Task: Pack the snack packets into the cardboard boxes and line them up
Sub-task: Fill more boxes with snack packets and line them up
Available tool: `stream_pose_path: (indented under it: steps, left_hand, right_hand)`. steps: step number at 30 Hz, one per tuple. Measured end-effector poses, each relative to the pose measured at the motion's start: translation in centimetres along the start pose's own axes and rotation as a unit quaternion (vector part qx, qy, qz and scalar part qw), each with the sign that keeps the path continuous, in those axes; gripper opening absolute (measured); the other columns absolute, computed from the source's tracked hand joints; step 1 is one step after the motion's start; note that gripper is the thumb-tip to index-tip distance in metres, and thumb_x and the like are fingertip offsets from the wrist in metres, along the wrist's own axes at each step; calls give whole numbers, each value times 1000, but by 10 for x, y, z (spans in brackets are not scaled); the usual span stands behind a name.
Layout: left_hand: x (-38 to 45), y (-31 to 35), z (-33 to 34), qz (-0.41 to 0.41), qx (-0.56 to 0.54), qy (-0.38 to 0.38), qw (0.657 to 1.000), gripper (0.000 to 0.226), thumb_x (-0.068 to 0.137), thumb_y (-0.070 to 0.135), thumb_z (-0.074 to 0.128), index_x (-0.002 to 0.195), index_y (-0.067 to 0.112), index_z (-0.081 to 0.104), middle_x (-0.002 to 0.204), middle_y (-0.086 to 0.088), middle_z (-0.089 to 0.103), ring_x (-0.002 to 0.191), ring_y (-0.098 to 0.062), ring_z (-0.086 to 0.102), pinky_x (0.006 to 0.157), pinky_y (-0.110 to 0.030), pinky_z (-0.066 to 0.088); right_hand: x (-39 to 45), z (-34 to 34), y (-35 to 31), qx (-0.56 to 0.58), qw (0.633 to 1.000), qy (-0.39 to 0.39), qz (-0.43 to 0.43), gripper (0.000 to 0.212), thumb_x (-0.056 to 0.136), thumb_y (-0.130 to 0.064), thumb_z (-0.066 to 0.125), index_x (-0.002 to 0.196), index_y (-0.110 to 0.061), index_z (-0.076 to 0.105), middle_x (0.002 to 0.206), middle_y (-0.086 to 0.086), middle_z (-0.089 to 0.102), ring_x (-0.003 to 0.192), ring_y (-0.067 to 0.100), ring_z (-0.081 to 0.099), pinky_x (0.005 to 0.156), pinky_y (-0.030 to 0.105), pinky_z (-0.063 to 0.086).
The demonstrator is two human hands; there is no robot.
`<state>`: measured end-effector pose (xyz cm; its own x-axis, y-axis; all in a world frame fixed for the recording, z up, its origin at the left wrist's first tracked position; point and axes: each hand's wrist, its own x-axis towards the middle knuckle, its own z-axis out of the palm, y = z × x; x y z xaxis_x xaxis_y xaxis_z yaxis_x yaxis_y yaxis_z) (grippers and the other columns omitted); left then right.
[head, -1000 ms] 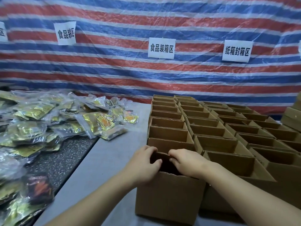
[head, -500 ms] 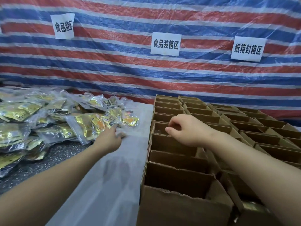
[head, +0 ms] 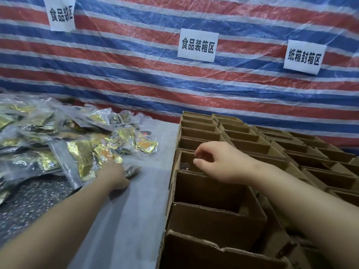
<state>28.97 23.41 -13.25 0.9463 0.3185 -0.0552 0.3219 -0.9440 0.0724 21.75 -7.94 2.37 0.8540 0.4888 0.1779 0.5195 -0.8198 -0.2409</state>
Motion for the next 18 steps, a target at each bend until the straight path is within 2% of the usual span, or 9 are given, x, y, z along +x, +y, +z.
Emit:
stream_pose_path:
  steps: [3,4,7,9,11,12,13,16,18]
  left_hand:
    - [-27,4,-5,-16,-34,-8,999,48,83,30,55,127,12,52,137,-14,42,125,-31,45,98,-42,48]
    - [-36,4,-6,-12,-52,-7,999,45,84,28,55,126,12,51,136,-14,44,123,-31,47,96,-42,49]
    - [-66,-1,-11,18,-125,18,992,28,90,24,52,115,12,53,119,-10,60,107,-28,59,86,-36,50]
    - [-85,-3,-27,29,-183,64,981,17,96,24,48,104,11,56,107,-11,64,95,-29,62,77,-35,48]
    - [-104,-5,-50,39,-245,127,961,21,97,20,45,82,11,57,82,-8,65,71,-22,60,60,-33,48]
    - [-115,-5,-62,43,-265,149,952,22,97,18,45,80,12,56,75,-4,63,65,-19,58,53,-30,45]
    - [-127,-6,-70,51,-265,153,951,19,97,15,44,86,12,58,76,-3,65,66,-19,59,53,-28,43]
    - [-161,-7,-72,64,-292,139,944,31,99,13,39,119,7,61,102,-11,69,84,-25,65,70,-32,52]
    - [-180,-7,-76,50,-372,121,919,31,102,12,36,122,7,58,96,-7,67,77,-26,67,68,-38,56]
  right_hand:
    - [-11,-6,-13,0,1000,-4,-1,24,99,-44,56,118,-30,63,106,-13,60,93,2,57,75,18,49]
    - [-17,-9,-18,1,1000,-4,-1,24,99,-43,56,118,-30,63,106,-13,61,93,2,57,75,19,50]
    - [-37,-19,-34,16,1000,2,3,22,99,-44,56,116,-32,64,101,-15,60,90,1,58,71,17,49]
    - [-51,-25,-44,27,1000,8,2,19,99,-44,56,114,-34,64,99,-15,60,89,1,58,68,16,47]
    - [-65,-32,-55,53,998,19,9,17,98,-45,57,111,-36,64,98,-16,60,89,2,59,69,17,47]
    - [-70,-35,-61,71,997,27,14,15,98,-45,58,109,-37,63,98,-17,61,90,2,59,70,17,47]
    - [-76,-38,-67,93,995,36,21,11,98,-44,58,106,-39,63,98,-18,61,90,1,59,70,17,47]
    - [-92,-36,-87,140,988,48,33,2,98,-44,57,100,-43,58,96,-23,58,89,-3,56,66,13,40]
    - [-102,-31,-98,163,985,44,38,2,98,-44,56,100,-43,57,95,-24,57,87,-4,56,62,13,37]
